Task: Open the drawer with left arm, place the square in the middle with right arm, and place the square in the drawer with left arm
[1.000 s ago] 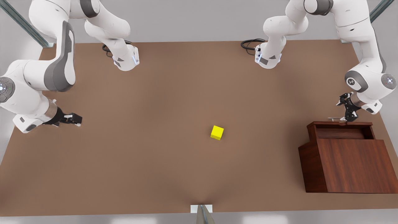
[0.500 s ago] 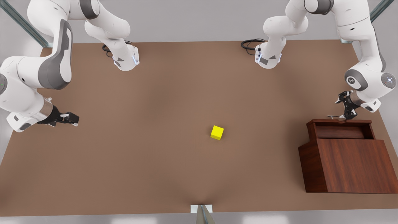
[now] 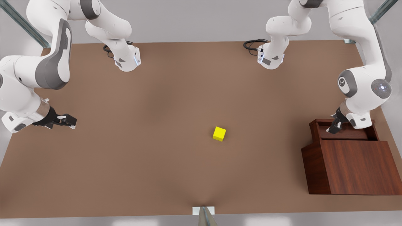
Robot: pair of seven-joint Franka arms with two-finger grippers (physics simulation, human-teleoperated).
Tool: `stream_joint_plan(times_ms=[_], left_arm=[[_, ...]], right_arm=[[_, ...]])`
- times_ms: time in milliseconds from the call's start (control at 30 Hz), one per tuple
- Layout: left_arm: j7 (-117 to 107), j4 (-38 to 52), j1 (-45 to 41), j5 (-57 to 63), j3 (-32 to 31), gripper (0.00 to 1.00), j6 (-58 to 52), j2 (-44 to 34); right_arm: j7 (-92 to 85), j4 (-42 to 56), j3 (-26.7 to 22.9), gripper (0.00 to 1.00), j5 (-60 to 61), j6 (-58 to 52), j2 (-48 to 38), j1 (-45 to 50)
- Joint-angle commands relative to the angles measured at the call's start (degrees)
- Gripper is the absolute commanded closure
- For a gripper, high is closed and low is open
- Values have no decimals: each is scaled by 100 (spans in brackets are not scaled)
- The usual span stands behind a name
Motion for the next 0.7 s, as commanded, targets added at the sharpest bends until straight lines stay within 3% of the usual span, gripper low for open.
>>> stream_joint_plan(times_ms=[0,67,200,367,467,533,667], left_arm=[[32,40,-5,46,-122,0,-4,13],[50,198,-83,256,-711,0,-21,13],[41,1411,-1314,441,-738,0,-575,892],[1078,1877,-2782,380,-746,0,-646,1841],[1192,2642,-2870,195,-922,0,-602,2667],[2344,2668,-2844,28,-905,0,-129,2825],[2344,2265,-2809,10,-843,0,242,2764]], right_arm=[[0,0,0,0,0,0,-1,0],[0,0,0,0,0,0,-1,9],[9,18,9,0,9,70,-1,18],[9,26,-9,0,18,79,-18,-9],[9,53,0,0,26,158,-9,-9],[9,53,0,0,26,290,8,0],[9,53,0,0,26,316,8,0]])
